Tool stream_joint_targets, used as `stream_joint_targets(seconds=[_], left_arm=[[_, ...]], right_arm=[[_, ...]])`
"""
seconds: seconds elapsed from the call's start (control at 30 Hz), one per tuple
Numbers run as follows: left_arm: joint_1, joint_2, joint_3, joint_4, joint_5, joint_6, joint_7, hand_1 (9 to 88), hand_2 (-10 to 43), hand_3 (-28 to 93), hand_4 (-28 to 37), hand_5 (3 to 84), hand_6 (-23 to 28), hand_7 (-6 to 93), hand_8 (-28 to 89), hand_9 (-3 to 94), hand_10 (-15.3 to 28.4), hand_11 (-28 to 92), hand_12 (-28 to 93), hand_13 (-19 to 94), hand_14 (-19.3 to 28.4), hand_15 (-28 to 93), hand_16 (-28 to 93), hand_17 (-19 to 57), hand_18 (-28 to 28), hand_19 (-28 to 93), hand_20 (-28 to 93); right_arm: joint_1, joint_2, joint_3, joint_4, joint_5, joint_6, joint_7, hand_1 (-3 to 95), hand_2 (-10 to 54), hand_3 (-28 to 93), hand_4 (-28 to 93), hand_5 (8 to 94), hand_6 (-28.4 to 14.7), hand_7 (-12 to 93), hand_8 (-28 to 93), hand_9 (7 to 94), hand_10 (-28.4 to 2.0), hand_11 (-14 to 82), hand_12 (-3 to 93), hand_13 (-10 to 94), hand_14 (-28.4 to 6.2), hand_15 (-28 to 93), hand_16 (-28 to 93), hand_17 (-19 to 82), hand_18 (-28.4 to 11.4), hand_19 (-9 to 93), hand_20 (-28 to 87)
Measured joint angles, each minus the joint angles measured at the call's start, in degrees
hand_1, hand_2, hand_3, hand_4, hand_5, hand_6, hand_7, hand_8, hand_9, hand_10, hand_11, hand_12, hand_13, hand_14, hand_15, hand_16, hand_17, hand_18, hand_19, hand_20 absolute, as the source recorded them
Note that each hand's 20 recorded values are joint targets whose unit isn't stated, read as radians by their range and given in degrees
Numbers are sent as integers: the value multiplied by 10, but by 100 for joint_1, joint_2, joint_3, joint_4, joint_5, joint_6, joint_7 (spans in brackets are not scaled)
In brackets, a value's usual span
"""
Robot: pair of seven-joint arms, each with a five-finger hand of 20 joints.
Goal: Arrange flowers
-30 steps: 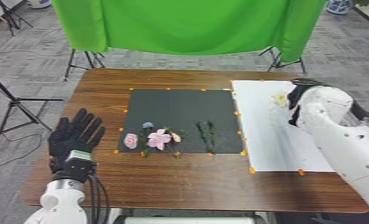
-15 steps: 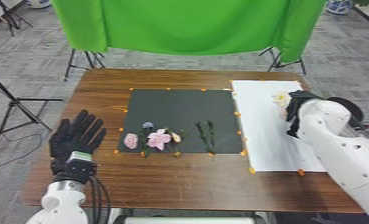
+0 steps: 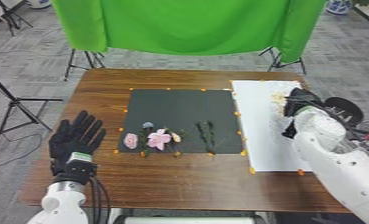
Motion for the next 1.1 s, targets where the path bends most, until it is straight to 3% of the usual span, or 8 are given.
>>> stream_joint_targets(seconds=[0.17,0.4,0.8,1.1], left_arm=[[24,15,-7,-15,-8,30,110,272,161,733,-283,442,102,182,-91,370,159,301,120,274,171,458,-83,-63,150,381,88],[20,17,0,-20,2,59,157,272,161,735,-283,444,102,184,-92,372,159,304,121,275,171,460,-83,-63,150,381,88],[-99,36,22,-20,-20,82,135,271,167,737,-283,449,103,189,-94,378,160,309,119,278,173,467,-86,-60,150,382,89],[-90,62,-5,-25,-124,133,166,270,168,738,-283,451,103,190,-94,379,160,309,119,279,173,469,-88,-60,150,383,89]], right_arm=[[188,99,-622,-635,-438,310,-608,613,-25,625,-283,783,1,144,13,827,-115,98,268,701,-78,161,323,298,-180,702,329],[855,-333,-1682,-930,-881,-80,-1497,617,-17,615,-283,774,-1,145,14,817,-116,98,266,699,-79,165,320,299,-182,710,330],[945,-800,-2301,-842,-1191,-453,-1440,609,13,606,-283,742,-9,147,4,783,-114,118,239,673,-89,193,284,278,-189,725,340],[905,-690,-2432,-788,-1204,-444,-1260,586,-20,673,-283,703,-13,150,-9,769,-111,104,245,654,-94,201,271,271,-194,712,333]])
